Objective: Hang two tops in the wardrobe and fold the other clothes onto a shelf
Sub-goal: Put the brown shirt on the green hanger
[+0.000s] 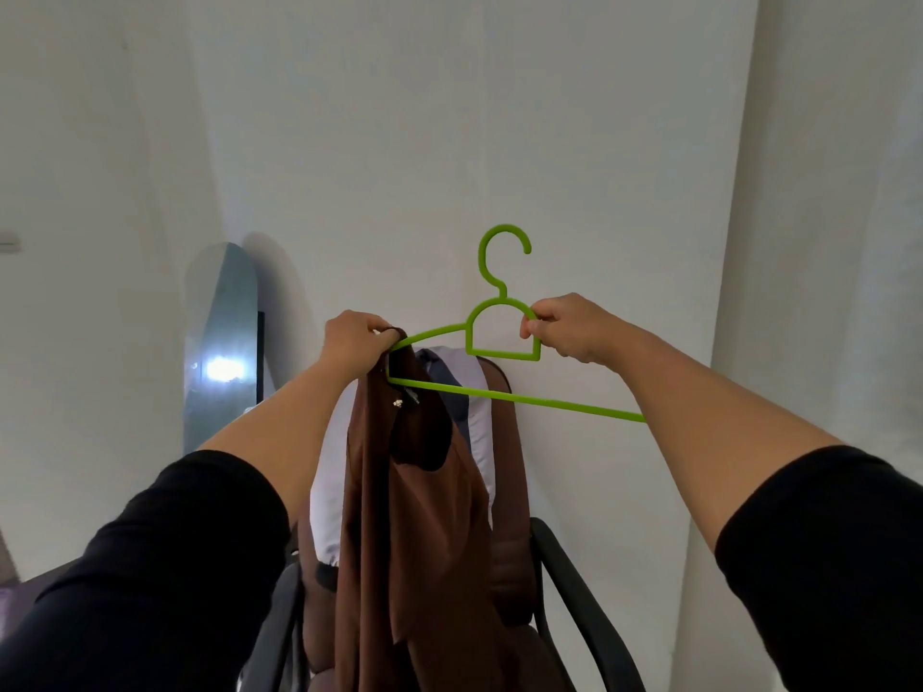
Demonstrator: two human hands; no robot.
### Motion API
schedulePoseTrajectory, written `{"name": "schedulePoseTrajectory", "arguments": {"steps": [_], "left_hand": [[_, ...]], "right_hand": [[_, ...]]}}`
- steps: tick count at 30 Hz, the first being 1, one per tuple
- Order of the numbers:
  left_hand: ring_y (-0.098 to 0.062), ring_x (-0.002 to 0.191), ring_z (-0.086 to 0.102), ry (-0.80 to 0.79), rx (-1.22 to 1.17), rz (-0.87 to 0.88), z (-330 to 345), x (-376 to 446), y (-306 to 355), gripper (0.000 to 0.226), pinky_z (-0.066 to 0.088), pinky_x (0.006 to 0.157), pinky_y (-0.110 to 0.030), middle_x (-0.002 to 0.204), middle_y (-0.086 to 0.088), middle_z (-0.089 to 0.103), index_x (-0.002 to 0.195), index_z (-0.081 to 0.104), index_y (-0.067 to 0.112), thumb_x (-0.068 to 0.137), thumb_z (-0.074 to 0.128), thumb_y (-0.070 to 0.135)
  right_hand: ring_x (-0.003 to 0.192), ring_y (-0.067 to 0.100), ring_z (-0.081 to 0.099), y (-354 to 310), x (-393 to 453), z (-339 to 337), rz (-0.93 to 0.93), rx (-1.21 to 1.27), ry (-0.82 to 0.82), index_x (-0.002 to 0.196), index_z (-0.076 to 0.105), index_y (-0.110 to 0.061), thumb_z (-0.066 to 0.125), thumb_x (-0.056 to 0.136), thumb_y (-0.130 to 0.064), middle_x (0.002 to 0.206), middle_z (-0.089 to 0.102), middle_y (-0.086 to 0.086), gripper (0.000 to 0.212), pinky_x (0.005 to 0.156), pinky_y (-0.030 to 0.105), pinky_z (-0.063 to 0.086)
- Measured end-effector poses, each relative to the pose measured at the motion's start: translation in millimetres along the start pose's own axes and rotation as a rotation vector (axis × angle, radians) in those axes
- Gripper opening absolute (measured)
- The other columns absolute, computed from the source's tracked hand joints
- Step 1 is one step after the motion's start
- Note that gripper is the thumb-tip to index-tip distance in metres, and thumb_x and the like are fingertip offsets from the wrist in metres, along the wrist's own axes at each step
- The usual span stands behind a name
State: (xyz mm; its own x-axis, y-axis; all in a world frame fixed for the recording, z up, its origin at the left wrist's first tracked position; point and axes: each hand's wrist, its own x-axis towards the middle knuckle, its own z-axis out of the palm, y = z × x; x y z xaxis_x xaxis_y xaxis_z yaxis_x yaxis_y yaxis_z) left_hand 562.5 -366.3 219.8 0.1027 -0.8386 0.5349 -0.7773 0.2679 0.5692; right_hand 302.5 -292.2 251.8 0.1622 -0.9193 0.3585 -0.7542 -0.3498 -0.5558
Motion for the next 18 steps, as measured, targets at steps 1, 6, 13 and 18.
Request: {"name": "schedulePoseTrajectory", "arguments": {"steps": [1,6,13,18], "left_hand": [[-0.017,0.074,0.056,-0.011,-0.025,0.021,1,-3,9,0.019,0.043,0.075,-0.024,0.082,-0.007,0.069,0.092,0.075,0.015,0.087,0.063,0.029],[-0.01,0.064,0.057,-0.069,-0.284,0.104,13,-10,63,0.015,0.047,0.069,-0.023,0.073,-0.001,0.067,0.085,0.075,0.016,0.083,0.067,0.028],[-0.016,0.085,0.062,-0.067,-0.414,0.126,15,-6,83,0.021,0.049,0.092,-0.042,0.083,0.005,0.069,0.072,0.072,0.032,0.079,0.056,0.043],[-0.021,0.113,0.053,-0.177,0.124,0.284,16,2,87,0.038,0.027,0.104,-0.044,0.116,0.007,0.063,0.118,0.056,0.039,0.092,0.036,0.059]], "right_hand": [[0.06,0.005,0.038,-1,1,4,-0.007,0.004,-0.011,0.097,0.065,-0.013,0.044,0.096,-0.014,0.069,0.045,-0.008,0.021,0.052,0.017,0.026],[0.059,0.004,0.036,-7,9,29,-0.011,0.032,-0.066,0.088,0.062,-0.016,0.046,0.096,-0.016,0.068,0.043,-0.008,0.018,0.052,0.018,0.026],[0.057,0.01,0.036,-3,16,31,-0.01,0.185,0.018,0.078,0.058,-0.017,0.047,0.095,-0.017,0.065,0.042,-0.002,0.02,0.052,0.021,0.026],[0.057,0.01,0.036,-2,19,37,-0.026,0.308,0.076,0.081,0.059,-0.017,0.046,0.095,-0.017,0.065,0.042,-0.003,0.019,0.052,0.022,0.027]]}}
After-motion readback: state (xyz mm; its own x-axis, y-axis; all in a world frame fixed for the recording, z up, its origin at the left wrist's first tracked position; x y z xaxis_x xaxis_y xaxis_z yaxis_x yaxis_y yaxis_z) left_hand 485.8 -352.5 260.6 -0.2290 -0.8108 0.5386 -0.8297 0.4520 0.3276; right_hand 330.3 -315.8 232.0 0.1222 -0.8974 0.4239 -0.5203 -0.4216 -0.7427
